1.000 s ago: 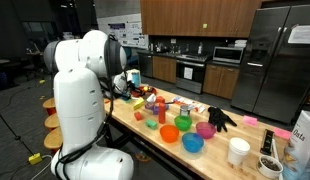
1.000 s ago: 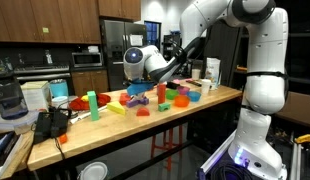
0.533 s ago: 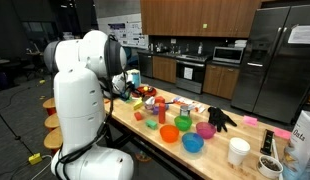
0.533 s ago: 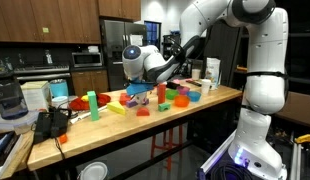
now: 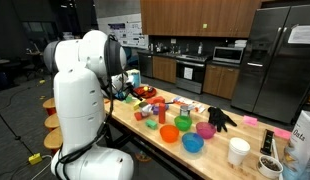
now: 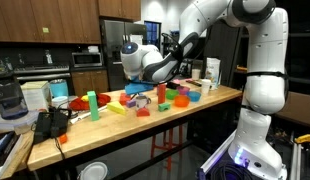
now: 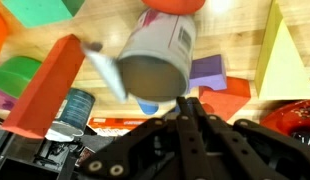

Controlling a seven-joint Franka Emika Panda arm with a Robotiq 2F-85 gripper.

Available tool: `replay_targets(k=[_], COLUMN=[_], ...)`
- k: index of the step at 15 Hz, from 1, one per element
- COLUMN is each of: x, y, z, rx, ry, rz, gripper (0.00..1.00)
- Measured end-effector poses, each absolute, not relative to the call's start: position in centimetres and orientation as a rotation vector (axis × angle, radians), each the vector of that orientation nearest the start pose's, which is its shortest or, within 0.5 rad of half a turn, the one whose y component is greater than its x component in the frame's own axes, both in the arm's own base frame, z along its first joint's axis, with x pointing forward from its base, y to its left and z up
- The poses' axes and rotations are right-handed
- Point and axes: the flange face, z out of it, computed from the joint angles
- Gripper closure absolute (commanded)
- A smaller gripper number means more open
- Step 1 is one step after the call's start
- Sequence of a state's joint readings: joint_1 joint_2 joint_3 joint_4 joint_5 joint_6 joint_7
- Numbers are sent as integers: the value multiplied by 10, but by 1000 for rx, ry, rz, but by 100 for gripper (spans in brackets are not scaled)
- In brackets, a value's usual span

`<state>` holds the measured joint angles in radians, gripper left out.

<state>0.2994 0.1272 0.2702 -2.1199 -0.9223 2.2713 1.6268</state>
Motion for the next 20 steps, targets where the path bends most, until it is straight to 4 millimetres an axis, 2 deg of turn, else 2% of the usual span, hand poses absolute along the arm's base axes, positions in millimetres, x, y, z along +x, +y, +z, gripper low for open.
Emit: replay_targets(k=[9, 14, 18, 20], x=[491, 492, 498, 503], y=[286, 286, 283, 281], z=[366, 368, 372, 373], rx=[-3192, -3210, -3223, -3174], ry=[788, 767, 495, 358], rz=[-993, -1037, -1343, -1523], gripper=[2, 0, 0, 0])
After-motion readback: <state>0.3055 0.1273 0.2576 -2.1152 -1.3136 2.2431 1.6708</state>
